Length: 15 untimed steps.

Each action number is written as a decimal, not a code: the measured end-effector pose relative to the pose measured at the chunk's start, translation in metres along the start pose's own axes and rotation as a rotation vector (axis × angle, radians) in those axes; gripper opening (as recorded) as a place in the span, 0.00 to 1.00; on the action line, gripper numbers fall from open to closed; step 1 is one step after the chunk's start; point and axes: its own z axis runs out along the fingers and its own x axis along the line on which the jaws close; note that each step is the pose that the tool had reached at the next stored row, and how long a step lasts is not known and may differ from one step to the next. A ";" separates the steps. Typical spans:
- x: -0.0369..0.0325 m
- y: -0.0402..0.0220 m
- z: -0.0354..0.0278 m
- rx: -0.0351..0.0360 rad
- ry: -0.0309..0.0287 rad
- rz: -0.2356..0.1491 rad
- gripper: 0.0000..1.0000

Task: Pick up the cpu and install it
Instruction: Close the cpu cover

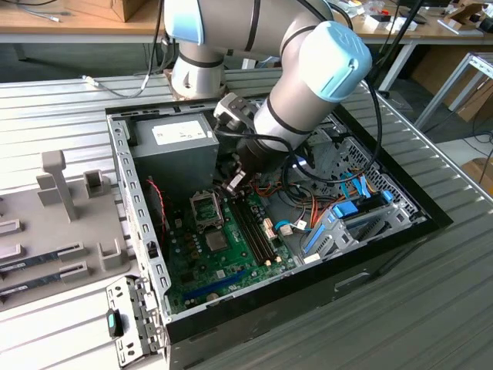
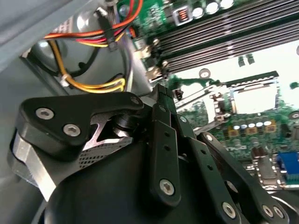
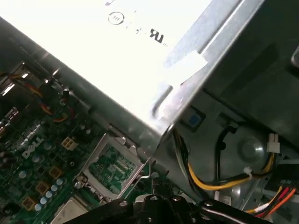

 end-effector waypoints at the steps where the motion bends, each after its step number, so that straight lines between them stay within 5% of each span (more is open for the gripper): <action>1: -0.0004 0.0005 0.0004 -0.0019 -0.0013 -0.001 0.11; 9: 0.0032 0.0028 0.0081 -0.0314 -0.0219 -0.008 0.11; 15: 0.0048 0.0020 0.0154 -0.0373 -0.0263 -0.010 0.11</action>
